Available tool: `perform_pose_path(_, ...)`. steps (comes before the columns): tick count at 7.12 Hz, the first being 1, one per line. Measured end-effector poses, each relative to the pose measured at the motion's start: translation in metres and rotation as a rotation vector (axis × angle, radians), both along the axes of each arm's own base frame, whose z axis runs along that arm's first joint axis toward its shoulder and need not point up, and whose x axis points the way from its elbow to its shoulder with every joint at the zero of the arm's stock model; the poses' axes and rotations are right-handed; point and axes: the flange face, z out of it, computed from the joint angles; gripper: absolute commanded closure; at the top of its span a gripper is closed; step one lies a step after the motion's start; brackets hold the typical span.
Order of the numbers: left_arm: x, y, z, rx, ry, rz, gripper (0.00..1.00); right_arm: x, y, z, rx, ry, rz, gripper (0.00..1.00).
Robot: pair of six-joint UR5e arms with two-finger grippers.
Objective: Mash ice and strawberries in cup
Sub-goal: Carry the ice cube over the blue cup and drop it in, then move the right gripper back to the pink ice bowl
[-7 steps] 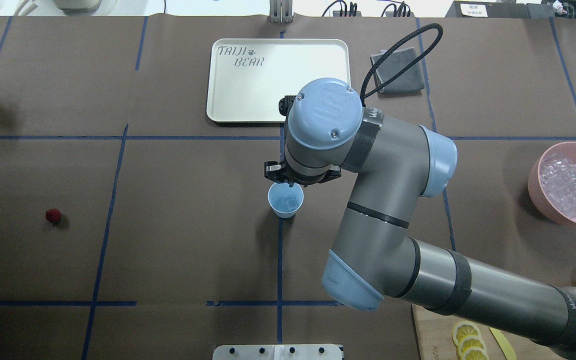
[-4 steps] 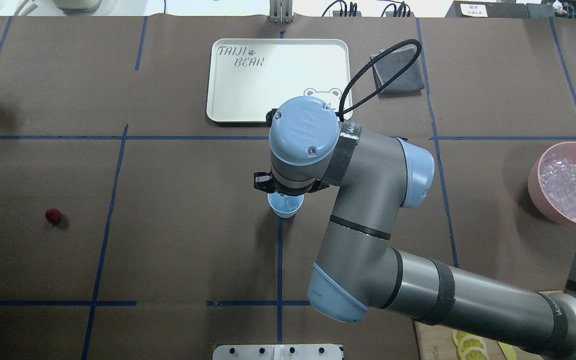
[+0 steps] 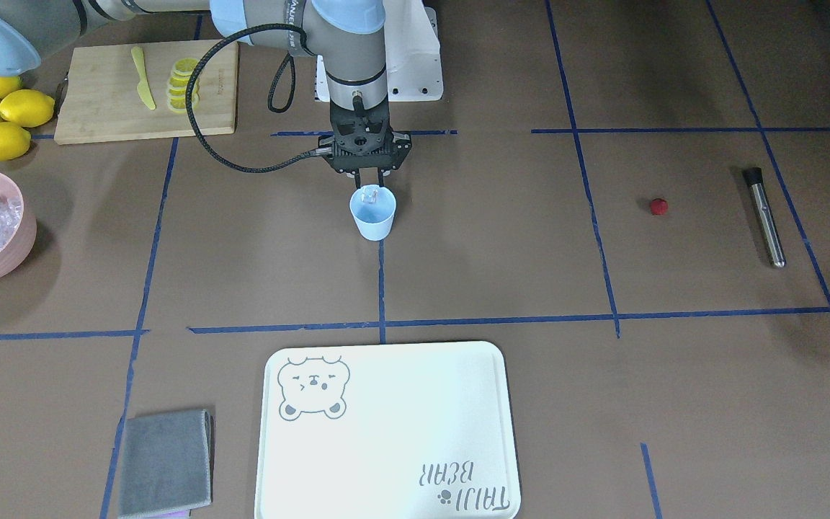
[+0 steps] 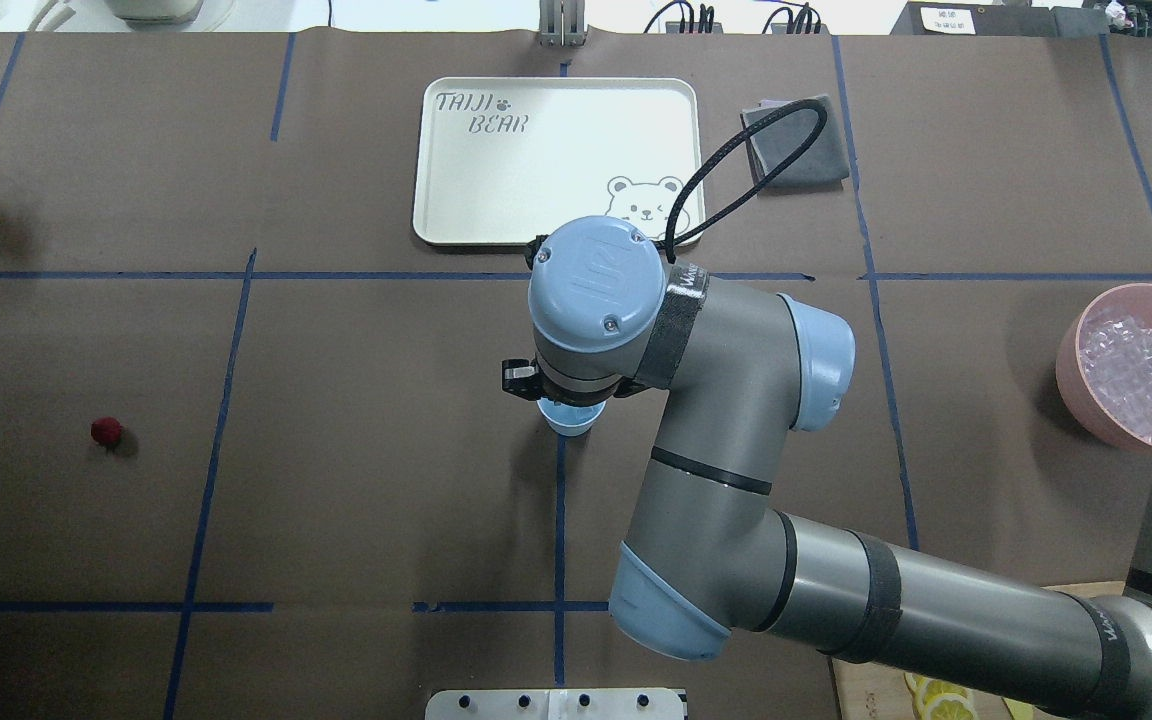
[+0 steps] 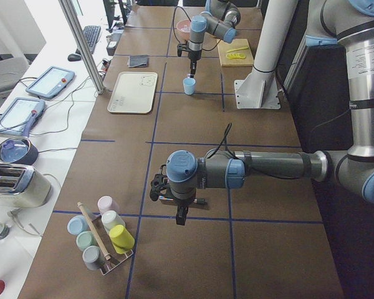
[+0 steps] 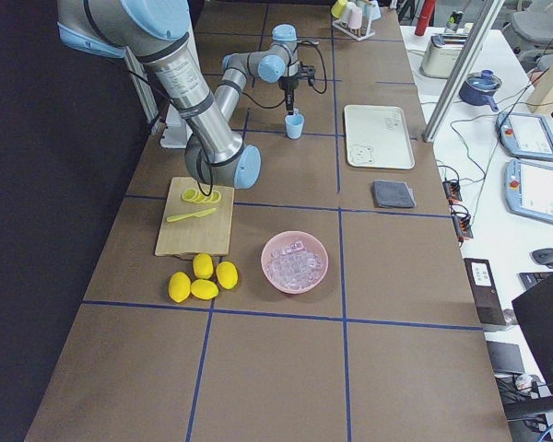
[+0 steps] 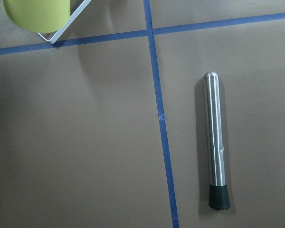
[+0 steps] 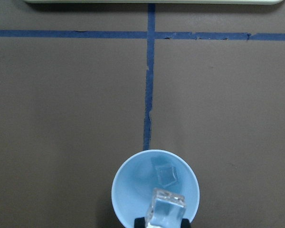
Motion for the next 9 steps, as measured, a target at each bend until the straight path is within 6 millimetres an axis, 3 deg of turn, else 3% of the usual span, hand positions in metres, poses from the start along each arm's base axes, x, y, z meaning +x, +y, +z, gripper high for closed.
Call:
perform_pose_path(3, 0.0, 0.0, 0.0, -0.001, 0.0, 0.0, 0.0, 0.001, -0.002, 0.001, 0.006, 0.002, -0.007, 0.0)
perform_pose_path(5, 0.0, 0.0, 0.0, -0.002, 0.0, 0.0, 0.0, 0.03, -0.035, 0.012, 0.014, 0.007, -0.017, 0.0)
perform_pose_path(7, 0.0, -0.001, 0.0, 0.001, 0.0, 0.001, 0.0, 0.091, -0.086, 0.048, 0.021, 0.01, -0.068, 0.0)
perform_pose_path(9, 0.001, -0.002, -0.002, 0.005, 0.0, 0.002, 0.0, 0.179, -0.127, 0.103, 0.052, 0.015, -0.124, 0.0)
